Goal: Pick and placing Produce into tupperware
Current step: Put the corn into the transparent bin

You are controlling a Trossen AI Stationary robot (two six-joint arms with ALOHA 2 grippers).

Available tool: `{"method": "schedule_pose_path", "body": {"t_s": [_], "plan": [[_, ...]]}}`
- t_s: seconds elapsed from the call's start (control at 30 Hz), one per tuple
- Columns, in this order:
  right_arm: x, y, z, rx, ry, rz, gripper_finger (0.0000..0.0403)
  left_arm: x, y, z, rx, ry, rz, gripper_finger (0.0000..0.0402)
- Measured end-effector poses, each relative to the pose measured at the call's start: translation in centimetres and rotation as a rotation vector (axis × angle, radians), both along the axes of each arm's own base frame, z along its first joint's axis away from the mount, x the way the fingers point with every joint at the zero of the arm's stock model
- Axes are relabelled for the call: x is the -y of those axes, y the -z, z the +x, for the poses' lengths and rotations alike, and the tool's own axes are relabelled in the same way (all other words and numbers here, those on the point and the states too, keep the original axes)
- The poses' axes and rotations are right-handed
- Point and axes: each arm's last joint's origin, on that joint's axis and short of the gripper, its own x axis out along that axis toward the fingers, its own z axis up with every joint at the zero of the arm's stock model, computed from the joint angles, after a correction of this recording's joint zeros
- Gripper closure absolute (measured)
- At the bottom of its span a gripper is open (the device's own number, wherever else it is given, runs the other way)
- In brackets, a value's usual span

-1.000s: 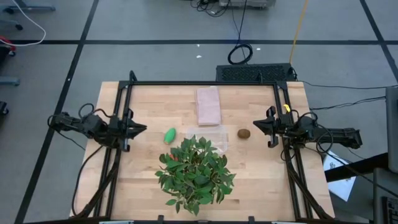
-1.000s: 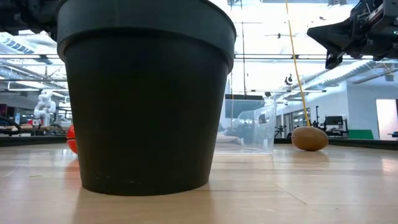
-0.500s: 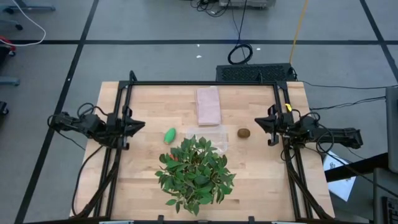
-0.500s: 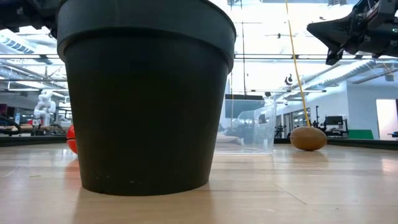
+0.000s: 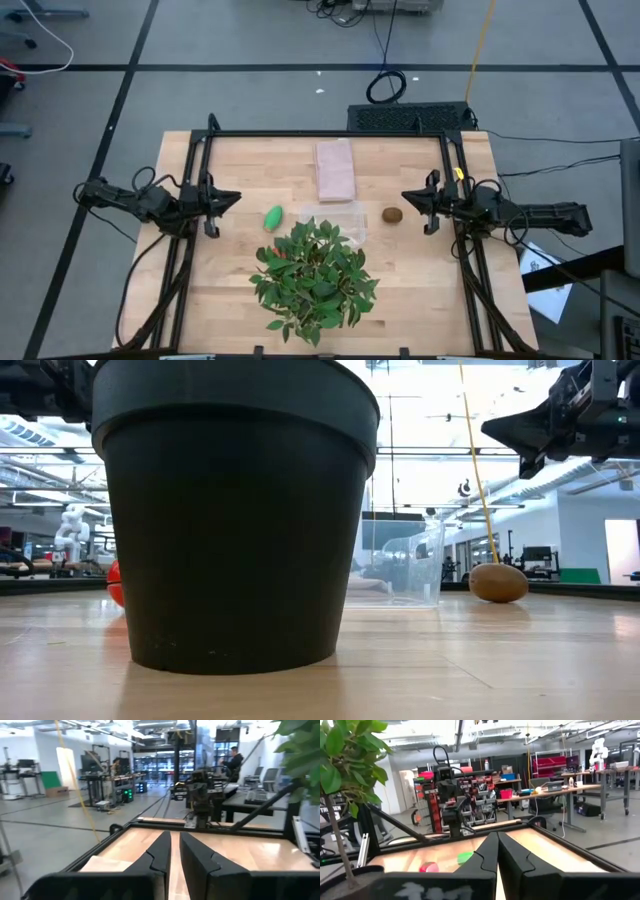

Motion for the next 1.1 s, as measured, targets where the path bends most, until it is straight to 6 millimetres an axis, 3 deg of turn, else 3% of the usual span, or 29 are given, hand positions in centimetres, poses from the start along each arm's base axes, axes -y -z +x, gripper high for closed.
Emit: {"method": "schedule_pose_path", "body": {"t_s": [0.4, 0.67, 0.93, 1.1], "plan": [[0.0, -0.2, 0.0, 0.016, 0.003, -0.013, 0.0403, 0.0, 0.1, 0.0, -0.008, -0.01, -0.007, 0.0341], [0.0, -0.1, 0.0, 0.007, 0.005, -0.023, 0.0403, -0.1, 0.7, 0.5, -0.047, -0.1, -0.119, 0.0335], [0.0, -0.1, 0.0, 0.006, 0.005, -0.026, 0.0403, -0.1, 0.9, 1.5, -0.072, -0.202, -0.148, 0.0255], [0.0, -0.1, 0.0, 0.002, 0.005, -0.026, 0.0403, 0.1, -0.5, 2.2, -0.094, -0.233, -0.178, 0.0202]]}}
